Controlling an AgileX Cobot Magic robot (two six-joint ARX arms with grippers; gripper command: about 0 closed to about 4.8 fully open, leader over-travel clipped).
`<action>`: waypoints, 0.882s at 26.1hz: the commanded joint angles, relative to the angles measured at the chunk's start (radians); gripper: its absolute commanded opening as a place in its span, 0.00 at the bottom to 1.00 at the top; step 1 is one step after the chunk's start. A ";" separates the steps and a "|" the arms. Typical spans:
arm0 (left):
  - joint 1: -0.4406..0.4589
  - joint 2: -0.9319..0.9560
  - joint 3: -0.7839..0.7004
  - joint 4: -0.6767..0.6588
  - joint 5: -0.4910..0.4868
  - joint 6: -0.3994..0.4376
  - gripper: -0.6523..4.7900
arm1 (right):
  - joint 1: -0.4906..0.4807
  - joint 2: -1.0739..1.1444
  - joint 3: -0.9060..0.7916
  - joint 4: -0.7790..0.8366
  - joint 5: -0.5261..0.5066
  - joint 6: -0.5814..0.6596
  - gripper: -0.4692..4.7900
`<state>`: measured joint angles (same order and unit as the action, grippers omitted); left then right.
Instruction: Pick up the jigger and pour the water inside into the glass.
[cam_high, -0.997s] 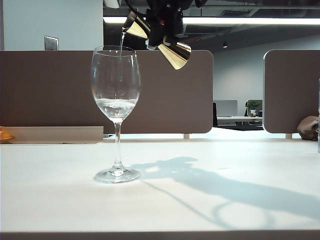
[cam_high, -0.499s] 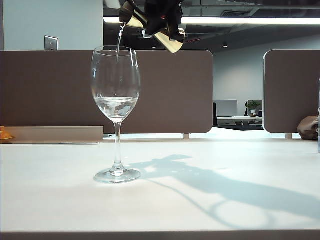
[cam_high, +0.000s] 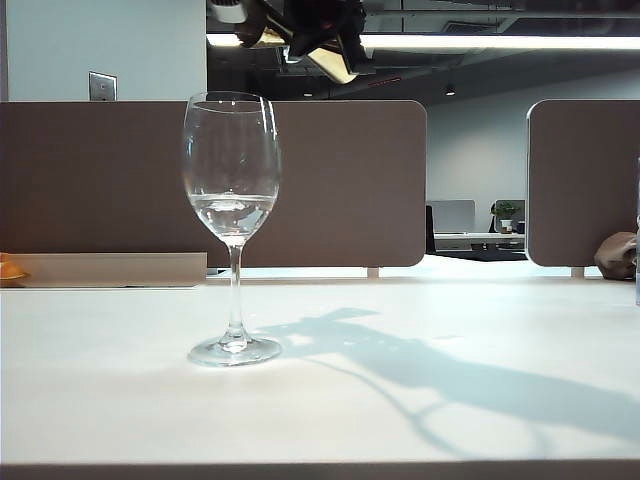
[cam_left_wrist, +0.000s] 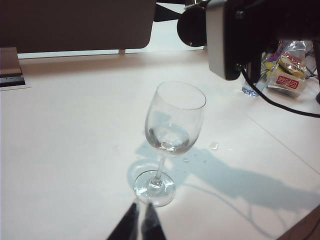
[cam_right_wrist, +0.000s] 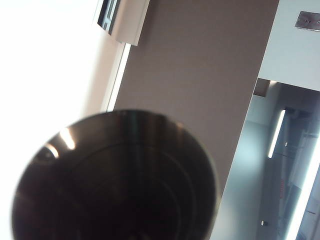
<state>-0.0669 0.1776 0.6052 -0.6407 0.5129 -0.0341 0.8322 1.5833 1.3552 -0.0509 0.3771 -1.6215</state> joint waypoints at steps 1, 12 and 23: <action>0.002 0.001 0.003 0.009 0.004 0.004 0.16 | 0.001 -0.006 0.008 0.030 0.010 0.125 0.09; 0.002 0.001 0.003 0.009 0.004 0.004 0.16 | -0.054 -0.150 -0.103 -0.118 -0.040 0.997 0.08; 0.002 0.001 0.003 0.009 0.004 0.004 0.16 | -0.172 -0.511 -0.678 0.262 -0.288 1.429 0.08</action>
<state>-0.0666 0.1783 0.6052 -0.6415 0.5129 -0.0341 0.6743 1.0767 0.6964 0.1387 0.1246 -0.2481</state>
